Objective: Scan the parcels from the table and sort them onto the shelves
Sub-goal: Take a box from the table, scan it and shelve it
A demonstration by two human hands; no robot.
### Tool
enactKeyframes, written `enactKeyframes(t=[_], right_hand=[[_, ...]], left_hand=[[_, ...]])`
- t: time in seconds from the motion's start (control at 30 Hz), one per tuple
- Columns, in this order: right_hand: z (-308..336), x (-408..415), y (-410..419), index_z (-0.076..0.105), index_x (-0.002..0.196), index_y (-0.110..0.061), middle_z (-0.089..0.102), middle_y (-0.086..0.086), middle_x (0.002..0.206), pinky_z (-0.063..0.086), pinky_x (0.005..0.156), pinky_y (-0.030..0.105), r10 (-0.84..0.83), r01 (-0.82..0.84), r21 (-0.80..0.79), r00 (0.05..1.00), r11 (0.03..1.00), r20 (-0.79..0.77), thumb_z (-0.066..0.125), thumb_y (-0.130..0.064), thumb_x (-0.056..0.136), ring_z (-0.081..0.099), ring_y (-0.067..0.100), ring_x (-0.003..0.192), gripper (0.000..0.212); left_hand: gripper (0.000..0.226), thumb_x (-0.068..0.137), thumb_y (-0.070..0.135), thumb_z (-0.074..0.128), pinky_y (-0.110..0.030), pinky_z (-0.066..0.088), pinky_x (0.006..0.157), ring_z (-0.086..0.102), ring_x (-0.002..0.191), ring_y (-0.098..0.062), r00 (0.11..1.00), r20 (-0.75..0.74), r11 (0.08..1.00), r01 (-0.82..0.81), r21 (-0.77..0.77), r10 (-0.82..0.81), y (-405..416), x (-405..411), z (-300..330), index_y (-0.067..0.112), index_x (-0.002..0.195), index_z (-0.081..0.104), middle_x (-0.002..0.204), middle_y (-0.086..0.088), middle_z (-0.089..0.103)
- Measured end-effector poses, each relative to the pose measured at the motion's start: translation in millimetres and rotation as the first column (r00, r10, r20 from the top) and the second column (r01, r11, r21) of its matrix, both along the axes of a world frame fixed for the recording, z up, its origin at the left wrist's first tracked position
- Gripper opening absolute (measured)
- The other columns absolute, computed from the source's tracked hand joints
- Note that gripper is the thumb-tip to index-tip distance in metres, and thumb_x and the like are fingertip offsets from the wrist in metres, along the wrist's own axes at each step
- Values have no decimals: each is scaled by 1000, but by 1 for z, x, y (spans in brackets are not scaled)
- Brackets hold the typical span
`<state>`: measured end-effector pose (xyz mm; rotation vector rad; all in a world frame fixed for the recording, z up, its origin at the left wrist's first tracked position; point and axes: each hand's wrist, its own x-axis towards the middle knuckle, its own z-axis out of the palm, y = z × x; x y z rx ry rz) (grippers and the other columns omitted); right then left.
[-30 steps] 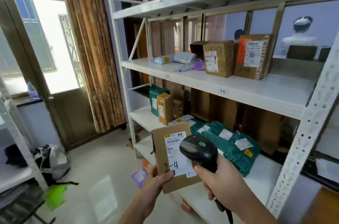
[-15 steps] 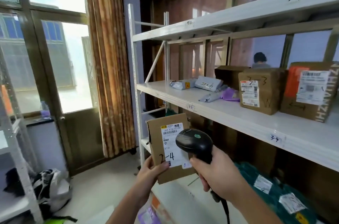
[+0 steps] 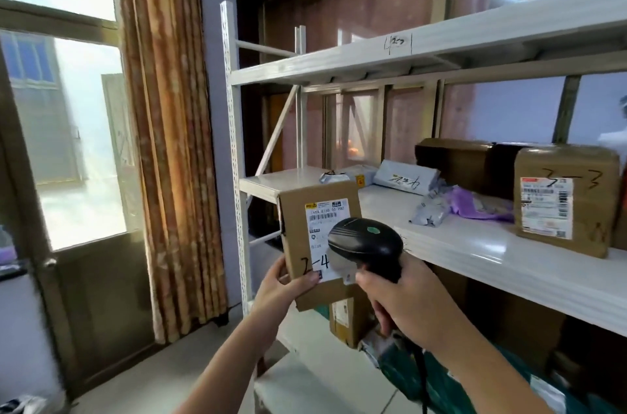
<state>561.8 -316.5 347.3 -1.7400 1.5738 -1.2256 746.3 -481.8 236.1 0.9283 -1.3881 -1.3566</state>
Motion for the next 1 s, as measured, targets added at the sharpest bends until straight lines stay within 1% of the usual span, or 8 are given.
enactKeyframes(t=[0.1,0.27,0.5,0.6,0.73,0.83,0.9,1.0], right_hand=[[10,3,-24,59,79,-30,61,-10,54,57,70,42,-94,93,-19,996,995,-4,63,-30,95,59,10,55,17],[22,-3,-58,61,83,-16,62,3,54,60,69,45,-273,272,-41,962,961,-12,62,-29,97,60,17,49,19],[24,-32,-112,58,80,-10,59,5,54,60,70,48,-417,418,-59,908,906,26,61,-26,96,58,23,48,23],[27,-40,-136,60,84,-11,58,5,55,59,64,42,-453,454,-52,891,890,34,61,-23,96,57,22,48,18],[27,-47,-165,57,78,-10,56,2,52,55,62,34,-513,513,-33,858,858,1,60,-26,96,56,18,46,24],[27,-46,-183,57,77,-13,57,1,51,53,57,24,-563,563,-18,826,826,-8,60,-26,97,57,16,45,24],[26,-43,-195,58,80,-17,58,0,52,53,54,19,-593,593,3,805,805,6,61,-26,98,58,14,45,21],[23,-36,-212,57,81,-17,57,-1,49,56,61,25,-631,630,44,776,776,15,61,-23,98,57,14,44,18]], left_hand=[[86,62,48,96,-32,58,92,73,107,-16,999,5,998,55,-40,-54,-39,-6,22,28,135,56,115,6,77],[84,58,58,93,-28,55,86,73,103,-11,995,-9,988,93,-123,-95,-101,-32,56,31,130,59,117,9,76],[96,77,35,88,-16,55,68,63,112,-9,957,117,935,286,-209,-266,-206,-96,86,32,154,31,131,7,61],[112,76,36,90,-15,53,72,60,111,-7,901,278,888,400,-228,-334,-249,-117,94,34,160,17,139,4,54],[111,78,25,91,-13,54,74,60,108,-7,806,438,821,527,-221,-399,-298,-139,101,32,160,16,125,11,57],[98,80,16,88,-9,54,72,61,104,2,763,479,777,586,-231,-434,-327,-155,102,28,156,27,120,14,62],[93,79,17,89,-14,54,83,63,113,-4,741,497,746,619,-246,-451,-346,-167,100,28,152,34,123,14,65],[99,76,23,92,-19,52,88,62,112,-1,720,492,717,653,-243,-489,-369,-187,96,35,153,31,122,18,67]])
